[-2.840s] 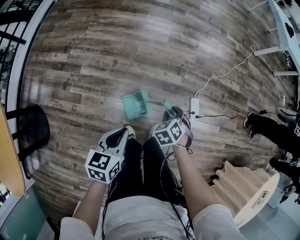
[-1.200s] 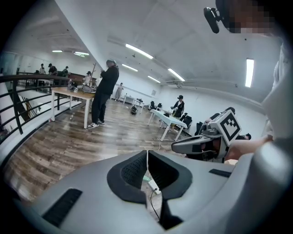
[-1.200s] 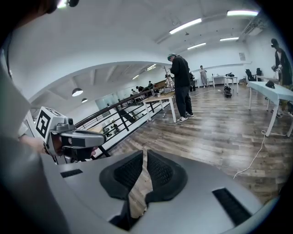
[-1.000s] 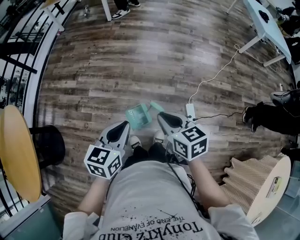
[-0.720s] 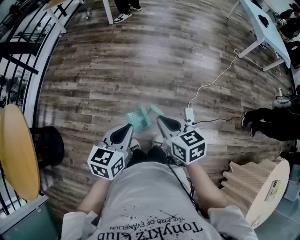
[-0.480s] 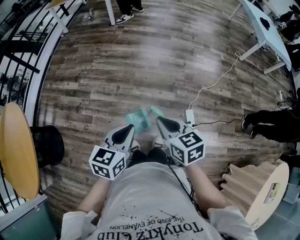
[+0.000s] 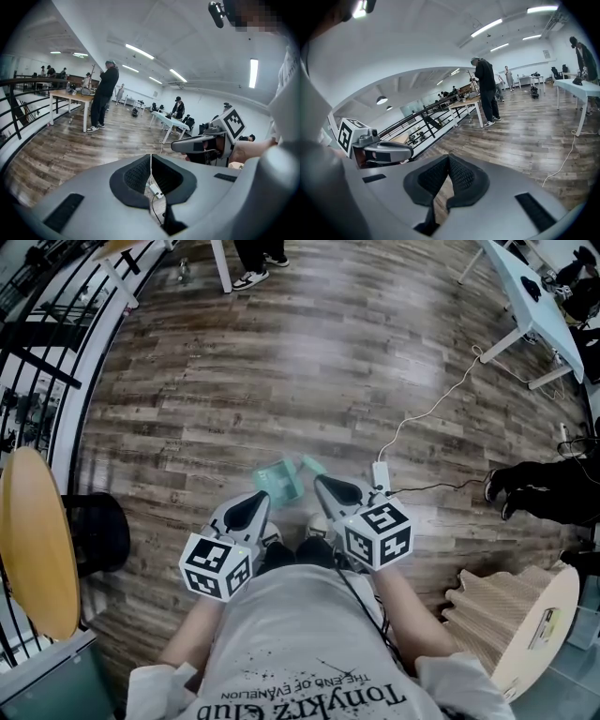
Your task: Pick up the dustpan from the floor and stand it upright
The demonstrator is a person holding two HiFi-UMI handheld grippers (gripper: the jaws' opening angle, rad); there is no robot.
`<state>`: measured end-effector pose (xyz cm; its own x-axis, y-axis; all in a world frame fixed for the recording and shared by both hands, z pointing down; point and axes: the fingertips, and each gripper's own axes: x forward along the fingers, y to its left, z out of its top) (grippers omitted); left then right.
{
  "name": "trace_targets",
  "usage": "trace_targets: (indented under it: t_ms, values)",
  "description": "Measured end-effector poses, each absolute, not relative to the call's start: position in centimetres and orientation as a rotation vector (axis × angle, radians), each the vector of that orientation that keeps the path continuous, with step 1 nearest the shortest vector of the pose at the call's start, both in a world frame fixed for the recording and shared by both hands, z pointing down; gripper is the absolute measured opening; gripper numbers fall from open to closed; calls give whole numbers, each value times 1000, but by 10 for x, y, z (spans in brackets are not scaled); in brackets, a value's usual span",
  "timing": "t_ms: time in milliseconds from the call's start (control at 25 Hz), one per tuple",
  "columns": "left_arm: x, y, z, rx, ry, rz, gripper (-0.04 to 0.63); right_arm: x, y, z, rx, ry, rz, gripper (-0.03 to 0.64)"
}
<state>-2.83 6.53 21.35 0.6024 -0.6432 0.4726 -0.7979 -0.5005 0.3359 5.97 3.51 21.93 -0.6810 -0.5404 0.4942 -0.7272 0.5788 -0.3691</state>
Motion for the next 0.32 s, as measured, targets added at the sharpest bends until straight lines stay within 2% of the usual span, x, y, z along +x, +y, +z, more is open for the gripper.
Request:
trace_targets:
  t_ms: [320]
  values:
    - [-31, 64, 220, 2288, -1142, 394, 31, 57, 34, 222, 1019, -2490, 808, 26]
